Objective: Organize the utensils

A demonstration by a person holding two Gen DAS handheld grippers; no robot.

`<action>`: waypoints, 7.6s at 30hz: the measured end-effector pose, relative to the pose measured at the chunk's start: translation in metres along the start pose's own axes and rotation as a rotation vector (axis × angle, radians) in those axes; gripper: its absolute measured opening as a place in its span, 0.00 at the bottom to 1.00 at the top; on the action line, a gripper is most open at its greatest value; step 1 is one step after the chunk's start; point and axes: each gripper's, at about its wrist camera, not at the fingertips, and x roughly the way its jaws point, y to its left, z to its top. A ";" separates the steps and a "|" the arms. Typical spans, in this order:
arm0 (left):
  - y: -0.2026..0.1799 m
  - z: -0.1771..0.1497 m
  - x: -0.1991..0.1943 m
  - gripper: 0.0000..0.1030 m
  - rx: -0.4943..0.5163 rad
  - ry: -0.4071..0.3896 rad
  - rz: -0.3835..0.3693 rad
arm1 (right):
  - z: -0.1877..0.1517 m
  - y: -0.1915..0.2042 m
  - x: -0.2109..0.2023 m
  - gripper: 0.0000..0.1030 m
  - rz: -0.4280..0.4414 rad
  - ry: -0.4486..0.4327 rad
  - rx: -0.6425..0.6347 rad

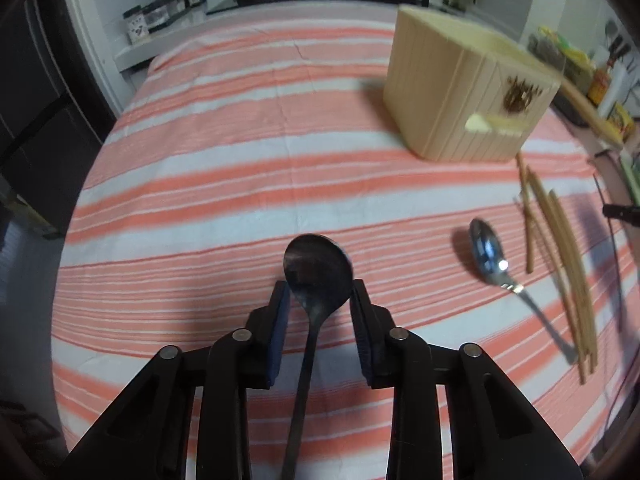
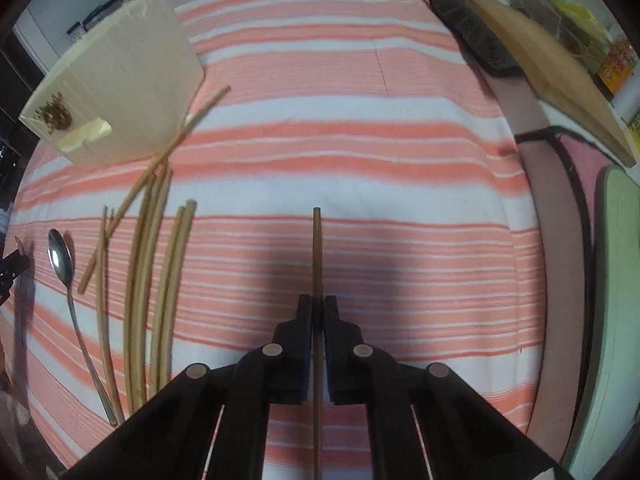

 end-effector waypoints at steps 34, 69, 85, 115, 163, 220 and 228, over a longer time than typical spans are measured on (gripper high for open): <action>0.038 -0.015 0.042 0.53 0.158 0.133 0.110 | -0.072 0.051 -0.159 0.05 0.196 -0.407 -0.093; 0.019 0.032 -0.115 0.34 -0.012 -0.290 -0.151 | -0.039 0.077 -0.191 0.05 0.219 -0.538 -0.114; -0.033 0.188 -0.191 0.34 -0.112 -0.591 -0.248 | 0.071 0.125 -0.237 0.05 0.206 -0.859 -0.188; -0.079 0.113 -0.050 0.82 0.060 -0.220 -0.114 | 0.084 0.093 -0.102 0.47 0.210 -0.522 -0.148; -0.171 -0.054 0.037 0.70 -0.002 -0.071 0.196 | -0.167 0.009 -0.018 0.52 -0.133 -0.312 0.096; -0.016 -0.099 0.016 1.00 -0.124 -0.061 0.154 | -0.155 0.020 -0.007 0.72 -0.095 -0.283 -0.010; -0.014 -0.100 0.016 1.00 -0.125 -0.065 0.145 | -0.155 0.019 -0.007 0.73 -0.086 -0.284 -0.006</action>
